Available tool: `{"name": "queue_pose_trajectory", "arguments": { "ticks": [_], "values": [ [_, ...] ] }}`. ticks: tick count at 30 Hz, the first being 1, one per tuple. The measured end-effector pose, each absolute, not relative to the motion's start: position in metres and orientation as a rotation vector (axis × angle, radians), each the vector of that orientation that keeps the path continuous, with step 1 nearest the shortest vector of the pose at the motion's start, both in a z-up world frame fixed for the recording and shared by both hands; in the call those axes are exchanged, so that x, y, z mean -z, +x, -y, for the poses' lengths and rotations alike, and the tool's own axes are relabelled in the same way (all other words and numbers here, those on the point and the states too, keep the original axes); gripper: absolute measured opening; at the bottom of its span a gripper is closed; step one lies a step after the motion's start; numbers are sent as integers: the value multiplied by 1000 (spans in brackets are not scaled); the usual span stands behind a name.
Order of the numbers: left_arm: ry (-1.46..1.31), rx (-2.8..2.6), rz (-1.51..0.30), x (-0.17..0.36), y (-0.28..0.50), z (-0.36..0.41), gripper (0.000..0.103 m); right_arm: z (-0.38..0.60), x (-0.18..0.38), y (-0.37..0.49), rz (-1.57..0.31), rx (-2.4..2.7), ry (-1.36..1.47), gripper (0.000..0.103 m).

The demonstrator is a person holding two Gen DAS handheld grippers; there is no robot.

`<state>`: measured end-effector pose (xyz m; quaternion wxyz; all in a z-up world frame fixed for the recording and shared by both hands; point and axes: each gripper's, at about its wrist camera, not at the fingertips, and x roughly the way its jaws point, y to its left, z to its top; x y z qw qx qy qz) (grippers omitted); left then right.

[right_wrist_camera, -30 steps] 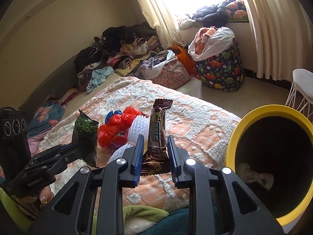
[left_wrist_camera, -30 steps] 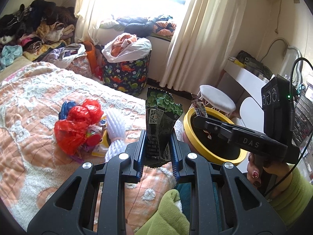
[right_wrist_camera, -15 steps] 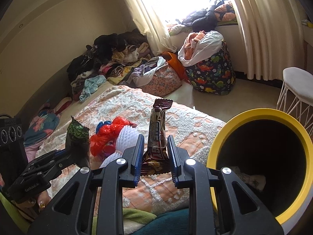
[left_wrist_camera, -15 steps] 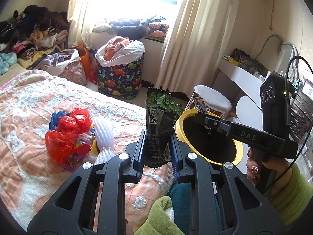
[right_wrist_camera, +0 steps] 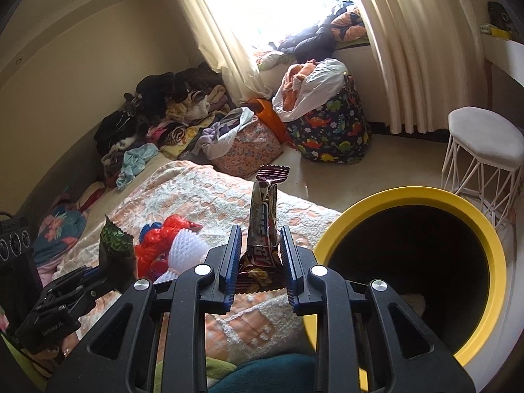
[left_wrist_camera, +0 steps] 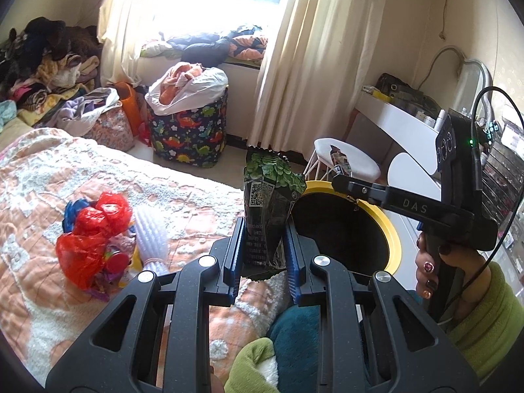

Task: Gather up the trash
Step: 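Carry both wrappers with both tools over the yellow-rimmed bin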

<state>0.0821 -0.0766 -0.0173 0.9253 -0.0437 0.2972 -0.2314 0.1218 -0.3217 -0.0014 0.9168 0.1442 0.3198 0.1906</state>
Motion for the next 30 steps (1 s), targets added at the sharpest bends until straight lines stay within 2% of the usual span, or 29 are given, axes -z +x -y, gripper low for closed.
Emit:
{"name": "queue_pose_trajectory", "arguments": {
  "ticks": [30],
  "values": [
    [-29, 585, -607, 23, 102, 147, 17, 408, 10, 129, -628, -189, 408, 23]
  ]
}}
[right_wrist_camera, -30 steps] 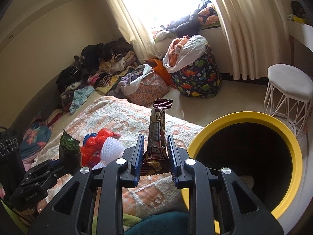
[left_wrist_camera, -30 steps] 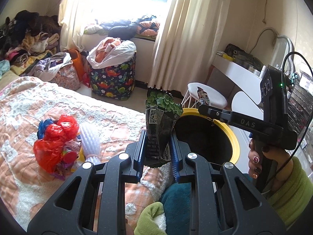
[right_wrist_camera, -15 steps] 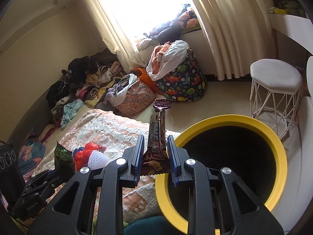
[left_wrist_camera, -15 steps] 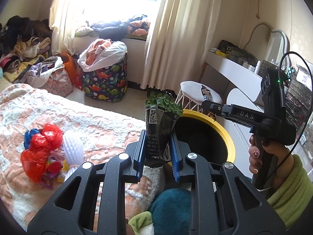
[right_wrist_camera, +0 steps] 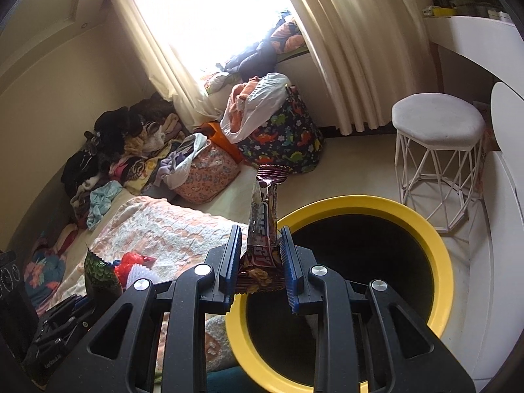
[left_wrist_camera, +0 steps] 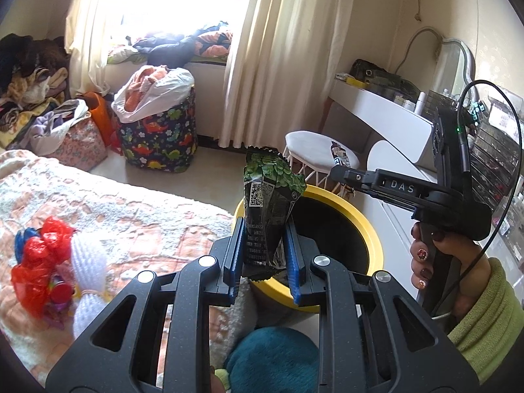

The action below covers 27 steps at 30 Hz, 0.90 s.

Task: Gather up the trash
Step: 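Carry both wrappers with both tools over the yellow-rimmed bin, then open both tools to drop the wrappers into the bin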

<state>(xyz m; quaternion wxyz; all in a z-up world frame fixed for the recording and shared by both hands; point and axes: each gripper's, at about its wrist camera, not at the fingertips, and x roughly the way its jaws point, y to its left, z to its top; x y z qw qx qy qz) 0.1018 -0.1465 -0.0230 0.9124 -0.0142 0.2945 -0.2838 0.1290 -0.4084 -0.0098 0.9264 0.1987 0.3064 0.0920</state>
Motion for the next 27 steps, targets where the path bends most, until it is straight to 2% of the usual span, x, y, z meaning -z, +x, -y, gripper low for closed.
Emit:
{"name": "queue_pose_trajectory", "arguments": {
  "ticks": [11, 27],
  "values": [
    [1, 631, -647, 41, 113, 179, 17, 435, 21, 129, -635, -115, 454, 23],
    [-18, 639, -815, 84, 155, 217, 17, 464, 46, 138, -710, -64, 537, 23]
  ]
}}
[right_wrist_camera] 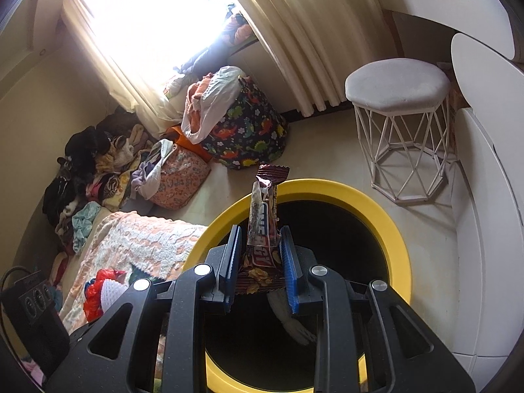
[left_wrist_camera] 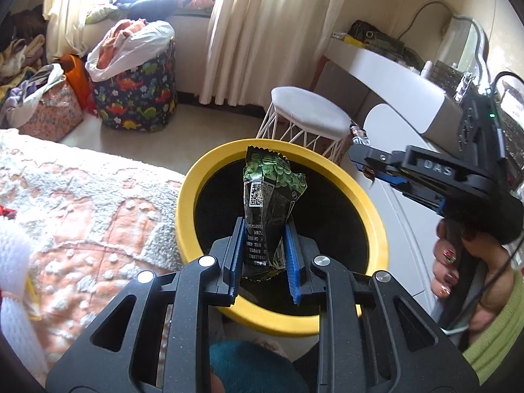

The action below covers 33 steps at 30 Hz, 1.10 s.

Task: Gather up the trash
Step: 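Open both tools to drop the wrappers into the bin, then withdraw both open tools from the bin toward the bed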

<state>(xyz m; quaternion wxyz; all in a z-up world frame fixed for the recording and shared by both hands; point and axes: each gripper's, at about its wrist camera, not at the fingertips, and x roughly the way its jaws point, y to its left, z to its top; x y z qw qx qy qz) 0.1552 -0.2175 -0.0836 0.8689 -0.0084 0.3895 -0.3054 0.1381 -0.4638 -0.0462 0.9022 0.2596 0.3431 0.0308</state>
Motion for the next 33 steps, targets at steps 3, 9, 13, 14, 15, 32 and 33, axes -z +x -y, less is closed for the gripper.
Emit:
{"name": "queue_pose_trajectory", "arguments": {
  "ticks": [3, 9, 13, 14, 15, 32, 33],
  "values": [
    [-16, 637, -845, 90, 163, 224, 17, 465, 51, 140, -728, -60, 545, 25],
    [-2, 631, -839, 97, 169, 234, 39, 471, 52, 140, -726, -40, 566, 47],
    [-13, 633, -797, 92, 165, 234, 76, 480, 53, 137, -709, -18, 591, 57],
    [-14, 631, -783, 90, 164, 234, 80, 482, 52, 136, -701, -10, 596, 59],
    [-16, 629, -762, 88, 162, 233, 86, 483, 51, 135, -693, -5, 600, 63],
    [-87, 572, -676, 60, 158, 214, 92, 480, 40, 132, -657, 32, 541, 82],
    [-95, 562, -672, 58, 158, 210, 92, 478, 39, 132, -656, 29, 536, 82]
  ]
}}
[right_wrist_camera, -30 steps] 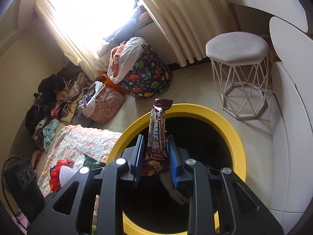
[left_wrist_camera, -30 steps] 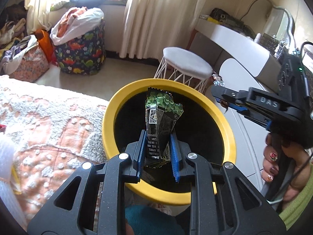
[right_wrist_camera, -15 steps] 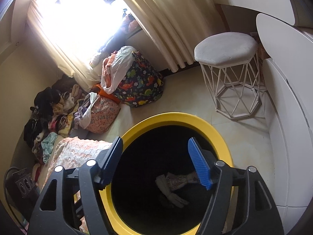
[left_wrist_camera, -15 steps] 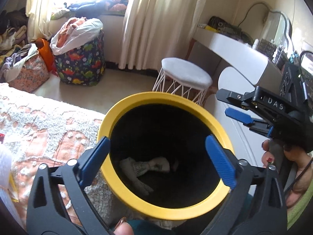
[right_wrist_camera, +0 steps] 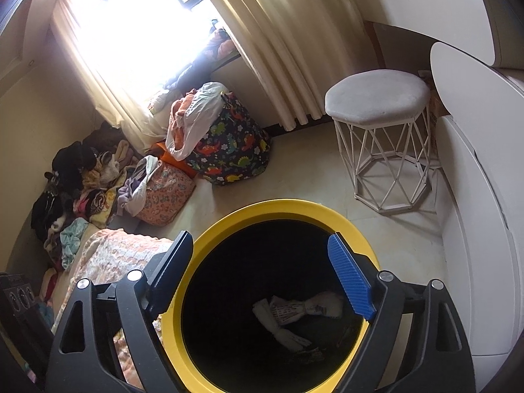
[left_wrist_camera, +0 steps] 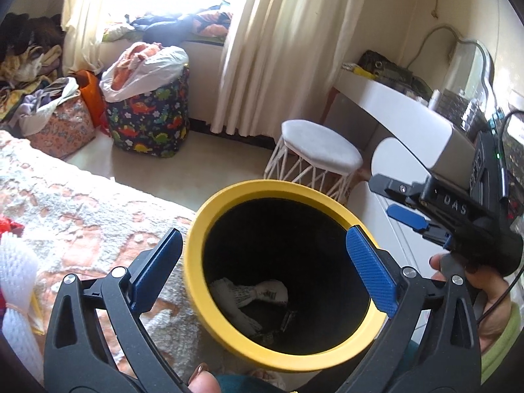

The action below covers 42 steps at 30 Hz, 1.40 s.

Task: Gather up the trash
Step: 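Withdraw both open tools from the bin toward the bed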

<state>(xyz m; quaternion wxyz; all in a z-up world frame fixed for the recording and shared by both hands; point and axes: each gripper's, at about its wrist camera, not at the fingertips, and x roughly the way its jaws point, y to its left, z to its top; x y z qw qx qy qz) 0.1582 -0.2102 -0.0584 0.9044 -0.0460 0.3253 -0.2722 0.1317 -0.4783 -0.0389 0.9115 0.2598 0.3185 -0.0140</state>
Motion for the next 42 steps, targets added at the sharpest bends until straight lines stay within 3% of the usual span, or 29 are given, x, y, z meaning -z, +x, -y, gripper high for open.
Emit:
{"name": "queue_pose_trajectory", "arguments": {
  "ticks": [42],
  "values": [
    [-229, 343, -523, 12, 135, 80, 92, 381, -8, 126, -588, -183, 379, 88]
  ]
}}
